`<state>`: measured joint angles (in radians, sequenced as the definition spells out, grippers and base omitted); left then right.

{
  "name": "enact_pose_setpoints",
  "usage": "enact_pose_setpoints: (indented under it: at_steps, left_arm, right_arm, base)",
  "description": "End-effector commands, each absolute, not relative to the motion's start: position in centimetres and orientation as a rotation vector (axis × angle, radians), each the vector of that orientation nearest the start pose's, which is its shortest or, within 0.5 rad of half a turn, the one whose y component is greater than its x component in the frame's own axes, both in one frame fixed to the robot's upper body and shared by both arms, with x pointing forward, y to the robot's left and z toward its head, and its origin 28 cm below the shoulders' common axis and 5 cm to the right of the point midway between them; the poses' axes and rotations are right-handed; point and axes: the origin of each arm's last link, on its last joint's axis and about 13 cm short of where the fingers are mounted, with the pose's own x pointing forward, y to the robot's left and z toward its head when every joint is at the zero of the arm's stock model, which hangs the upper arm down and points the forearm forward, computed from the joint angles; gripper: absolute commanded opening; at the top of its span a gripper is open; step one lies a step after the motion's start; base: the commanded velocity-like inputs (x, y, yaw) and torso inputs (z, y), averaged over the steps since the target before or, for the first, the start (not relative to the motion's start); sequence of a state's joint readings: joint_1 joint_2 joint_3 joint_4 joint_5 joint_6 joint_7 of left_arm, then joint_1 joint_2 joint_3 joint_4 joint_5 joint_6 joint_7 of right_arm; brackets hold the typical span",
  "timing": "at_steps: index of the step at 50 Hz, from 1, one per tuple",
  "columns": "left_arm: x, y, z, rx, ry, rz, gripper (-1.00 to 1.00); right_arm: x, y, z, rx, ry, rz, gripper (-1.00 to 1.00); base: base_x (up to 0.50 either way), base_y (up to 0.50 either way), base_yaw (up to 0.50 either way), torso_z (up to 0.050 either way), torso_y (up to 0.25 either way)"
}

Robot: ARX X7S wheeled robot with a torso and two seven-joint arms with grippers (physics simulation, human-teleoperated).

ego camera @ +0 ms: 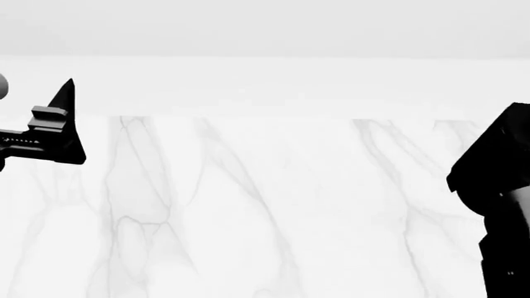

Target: Pick up the book on the left and place it on top of the shelf.

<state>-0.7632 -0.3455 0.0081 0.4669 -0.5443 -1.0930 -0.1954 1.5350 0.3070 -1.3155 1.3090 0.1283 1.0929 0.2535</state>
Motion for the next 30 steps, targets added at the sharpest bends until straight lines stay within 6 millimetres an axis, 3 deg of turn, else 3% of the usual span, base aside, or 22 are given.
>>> enact_pose_setpoints:
  at_steps: [1, 30]
  left_arm:
    - [27.9, 24.7, 23.6, 0.039, -0.096, -0.088, 1.0]
    - [27.8, 24.8, 23.4, 0.034, -0.098, -0.085, 1.0]
  right_arm:
    - [35.4, -27.3, 25.6, -1.384, 0.902, -1.156, -1.0]
    - [34.4, -27.5, 23.7, -1.297, 1.052, -1.144, -1.0]
  base:
    - [0.0, 0.0, 0.0, 0.0, 0.0]
    - [0.0, 0.0, 0.0, 0.0, 0.001]
